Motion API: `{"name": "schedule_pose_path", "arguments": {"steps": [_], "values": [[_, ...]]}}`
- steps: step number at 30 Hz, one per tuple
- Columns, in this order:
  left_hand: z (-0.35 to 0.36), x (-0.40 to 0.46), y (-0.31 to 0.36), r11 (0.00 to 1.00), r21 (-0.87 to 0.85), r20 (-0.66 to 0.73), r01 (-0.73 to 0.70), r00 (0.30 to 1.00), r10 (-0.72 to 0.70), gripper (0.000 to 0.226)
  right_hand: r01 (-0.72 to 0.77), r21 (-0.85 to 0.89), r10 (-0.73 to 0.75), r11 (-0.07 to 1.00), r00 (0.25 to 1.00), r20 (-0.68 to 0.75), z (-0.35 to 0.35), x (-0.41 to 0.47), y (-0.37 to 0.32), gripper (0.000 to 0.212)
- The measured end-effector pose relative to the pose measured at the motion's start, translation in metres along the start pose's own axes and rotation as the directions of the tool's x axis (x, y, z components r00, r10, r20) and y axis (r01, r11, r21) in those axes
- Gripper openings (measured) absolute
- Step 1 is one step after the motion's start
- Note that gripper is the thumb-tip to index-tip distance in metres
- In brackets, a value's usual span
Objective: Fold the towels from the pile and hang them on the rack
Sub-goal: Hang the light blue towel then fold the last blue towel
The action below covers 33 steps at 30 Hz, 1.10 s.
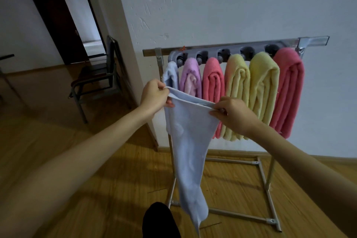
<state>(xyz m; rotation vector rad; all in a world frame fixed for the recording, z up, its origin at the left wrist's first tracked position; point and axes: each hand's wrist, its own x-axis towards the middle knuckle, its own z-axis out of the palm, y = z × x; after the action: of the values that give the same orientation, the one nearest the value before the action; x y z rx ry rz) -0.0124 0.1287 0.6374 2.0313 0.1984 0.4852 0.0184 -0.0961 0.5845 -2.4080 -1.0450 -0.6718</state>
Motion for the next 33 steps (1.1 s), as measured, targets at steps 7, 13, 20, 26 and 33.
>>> {"name": "schedule_pose_path", "arguments": {"steps": [7, 13, 20, 26, 33], "values": [[-0.018, 0.002, -0.004, 0.893, 0.424, 0.086, -0.151, 0.988, 0.126, 0.008, -0.006, 0.011, 0.006, 1.0, 1.0, 0.029, -0.009, 0.002, 0.009, 0.012], [-0.02, 0.001, -0.006, 0.794, 0.543, 0.154, -0.272, 0.962, 0.225, 0.009, -0.108, 0.091, 0.111, 0.99, 0.993, -0.03, -0.018, 0.008, 0.004, 0.009], [-0.024, -0.002, -0.004, 0.806, 0.487, 0.291, -0.337, 0.933, 0.214, 0.01, -0.123, 0.099, 0.128, 0.987, 0.991, -0.043, -0.029, 0.006, 0.007, 0.006], [-0.026, -0.011, 0.004, 0.85, 0.35, 0.428, -0.393, 0.874, 0.228, 0.023, -0.141, 0.239, 0.163, 0.961, 0.984, -0.071, -0.031, -0.004, 0.009, 0.017], [-0.022, -0.027, 0.01, 0.877, 0.178, 0.648, -0.447, 0.723, 0.238, 0.053, -0.178, 0.249, 0.205, 0.952, 0.975, -0.088, -0.028, -0.004, 0.008, 0.017]]}}
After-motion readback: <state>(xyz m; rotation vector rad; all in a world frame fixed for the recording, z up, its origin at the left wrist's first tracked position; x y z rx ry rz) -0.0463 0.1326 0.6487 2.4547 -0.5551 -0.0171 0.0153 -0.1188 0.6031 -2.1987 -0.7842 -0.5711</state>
